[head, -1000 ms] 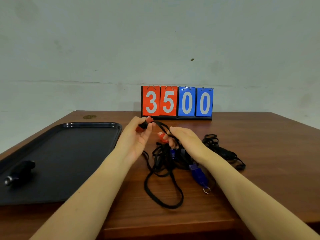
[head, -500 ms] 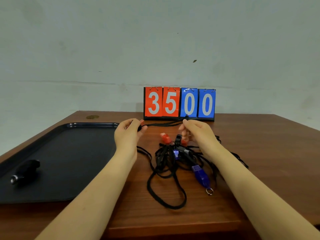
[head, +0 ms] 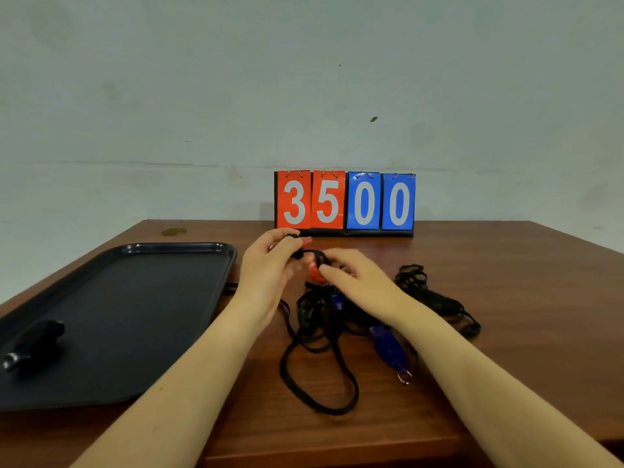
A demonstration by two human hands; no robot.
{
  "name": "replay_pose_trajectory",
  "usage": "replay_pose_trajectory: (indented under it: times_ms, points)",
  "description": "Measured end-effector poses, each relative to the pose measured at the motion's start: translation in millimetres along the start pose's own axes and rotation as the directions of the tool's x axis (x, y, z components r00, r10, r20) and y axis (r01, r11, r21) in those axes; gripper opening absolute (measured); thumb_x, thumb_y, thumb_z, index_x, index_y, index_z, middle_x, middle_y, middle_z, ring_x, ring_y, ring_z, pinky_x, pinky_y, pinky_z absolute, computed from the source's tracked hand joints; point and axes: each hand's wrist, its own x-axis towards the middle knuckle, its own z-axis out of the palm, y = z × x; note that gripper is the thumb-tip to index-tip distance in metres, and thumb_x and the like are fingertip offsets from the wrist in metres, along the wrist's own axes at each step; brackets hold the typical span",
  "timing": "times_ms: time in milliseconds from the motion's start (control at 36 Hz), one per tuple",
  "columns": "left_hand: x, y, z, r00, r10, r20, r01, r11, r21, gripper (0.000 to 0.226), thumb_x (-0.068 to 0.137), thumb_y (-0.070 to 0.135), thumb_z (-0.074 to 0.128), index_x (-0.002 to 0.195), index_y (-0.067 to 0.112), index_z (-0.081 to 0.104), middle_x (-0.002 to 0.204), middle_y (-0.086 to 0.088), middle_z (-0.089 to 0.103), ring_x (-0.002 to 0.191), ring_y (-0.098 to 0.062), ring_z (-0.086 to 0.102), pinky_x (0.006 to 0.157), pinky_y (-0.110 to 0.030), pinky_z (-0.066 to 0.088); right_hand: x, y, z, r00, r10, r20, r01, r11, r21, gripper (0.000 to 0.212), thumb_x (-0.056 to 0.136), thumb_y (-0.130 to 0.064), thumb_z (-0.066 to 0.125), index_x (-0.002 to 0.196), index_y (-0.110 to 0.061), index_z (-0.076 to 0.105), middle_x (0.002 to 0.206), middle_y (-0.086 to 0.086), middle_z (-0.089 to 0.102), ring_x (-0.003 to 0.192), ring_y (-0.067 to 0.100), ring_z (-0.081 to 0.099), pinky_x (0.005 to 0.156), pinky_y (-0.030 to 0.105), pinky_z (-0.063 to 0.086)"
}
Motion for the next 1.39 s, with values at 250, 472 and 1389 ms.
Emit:
replay_pose_trajectory:
  times_ms: [250,472,1389]
  points:
    - [8,-7,-7,0.997,0.035,-0.074,-0.019,0.979,0.202,0.011,0.092,0.01,0.059,0.102,0.014,0.064,0.097,-0.007,0.07,0.076,-0.016,0.07,0.07,-0.022,0.058,-1,-9,-2,0.995,-0.017,-0.095,0.029,0.991,0.128,0.026,0.1,-0.024,0.044,0.08,-0.022,0.061,0.066,-0.02,0.06,0.065,-0.006,0.056,0.065,0.01,0.042]
    - [10,-22,-13,0.976,0.111,0.188,-0.213,0.66,0.721,0.015,0.095,0.026,0.056,0.108,0.022,0.061,0.079,0.002,0.07,0.064,-0.004,0.066,0.064,-0.015,0.053,-5,-11,-1,0.984,-0.084,-0.157,0.095,0.993,0.066,0.025,0.099,-0.026,0.047,0.081,-0.019,0.062,0.077,-0.005,0.062,0.076,0.004,0.059,0.071,0.015,0.046]
    - [0,-17,3,0.977,-0.173,0.121,0.167,0.984,0.061,0.026,0.1,0.024,0.044,0.104,0.006,0.062,0.063,-0.002,0.054,0.05,-0.011,0.045,0.046,-0.019,0.037,-4,0,10,0.985,-0.14,-0.104,0.13,0.987,-0.093,0.027,0.101,-0.026,0.044,0.079,-0.037,0.055,0.068,-0.015,0.057,0.068,-0.001,0.055,0.064,0.018,0.043]
